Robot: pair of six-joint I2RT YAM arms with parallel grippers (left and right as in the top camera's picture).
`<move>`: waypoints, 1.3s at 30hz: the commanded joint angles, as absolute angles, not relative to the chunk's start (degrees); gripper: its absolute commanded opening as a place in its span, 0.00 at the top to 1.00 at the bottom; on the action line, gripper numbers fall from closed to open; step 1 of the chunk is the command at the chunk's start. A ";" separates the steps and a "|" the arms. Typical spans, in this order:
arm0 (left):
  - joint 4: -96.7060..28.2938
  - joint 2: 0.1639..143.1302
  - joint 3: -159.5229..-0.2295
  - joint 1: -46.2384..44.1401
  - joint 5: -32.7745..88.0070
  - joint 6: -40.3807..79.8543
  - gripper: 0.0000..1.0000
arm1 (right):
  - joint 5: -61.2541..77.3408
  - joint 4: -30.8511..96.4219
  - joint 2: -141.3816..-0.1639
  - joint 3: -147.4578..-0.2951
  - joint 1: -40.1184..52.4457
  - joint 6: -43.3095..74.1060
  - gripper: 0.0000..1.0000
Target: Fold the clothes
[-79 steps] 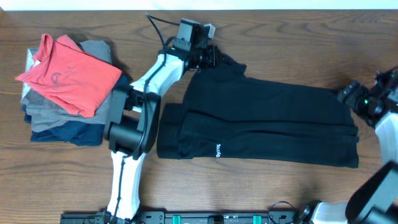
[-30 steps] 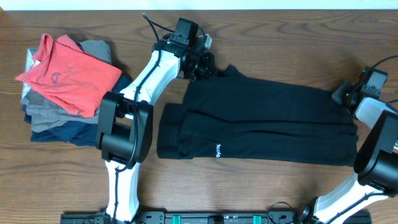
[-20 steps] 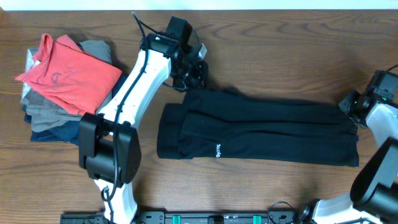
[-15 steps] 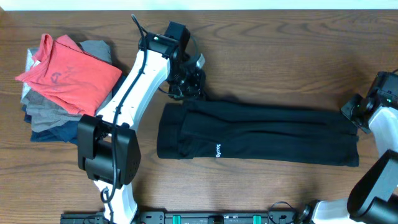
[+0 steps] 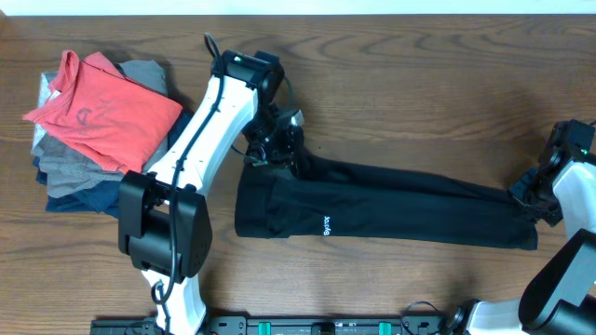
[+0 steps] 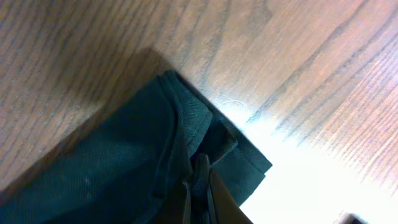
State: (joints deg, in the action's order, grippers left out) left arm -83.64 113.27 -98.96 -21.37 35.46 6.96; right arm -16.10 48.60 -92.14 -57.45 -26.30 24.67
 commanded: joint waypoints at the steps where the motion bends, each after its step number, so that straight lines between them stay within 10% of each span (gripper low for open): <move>1: -84.82 113.47 -98.45 -22.65 35.38 5.56 0.94 | -19.38 48.86 -91.29 -57.43 -26.72 26.15 0.94; 23: -75.75 113.47 -83.46 -26.06 25.61 9.06 0.93 | -26.30 50.61 -91.29 -57.41 -28.29 28.86 0.81; 27: -76.18 113.47 -83.09 -26.06 25.65 9.08 0.50 | -23.03 51.72 -91.29 -57.41 -30.13 28.49 0.68; 34: -77.76 113.47 -83.09 -26.06 25.36 8.82 0.46 | -6.15 50.52 -92.31 -57.41 -32.64 11.51 0.41; 39: -76.49 113.47 -83.11 -26.06 24.34 8.84 0.45 | -5.78 51.00 -94.65 -57.41 -34.22 10.04 0.38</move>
State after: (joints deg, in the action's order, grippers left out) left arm -76.79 113.27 -83.11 -26.09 25.47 9.13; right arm -8.38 50.96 -93.14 -57.43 -32.95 13.93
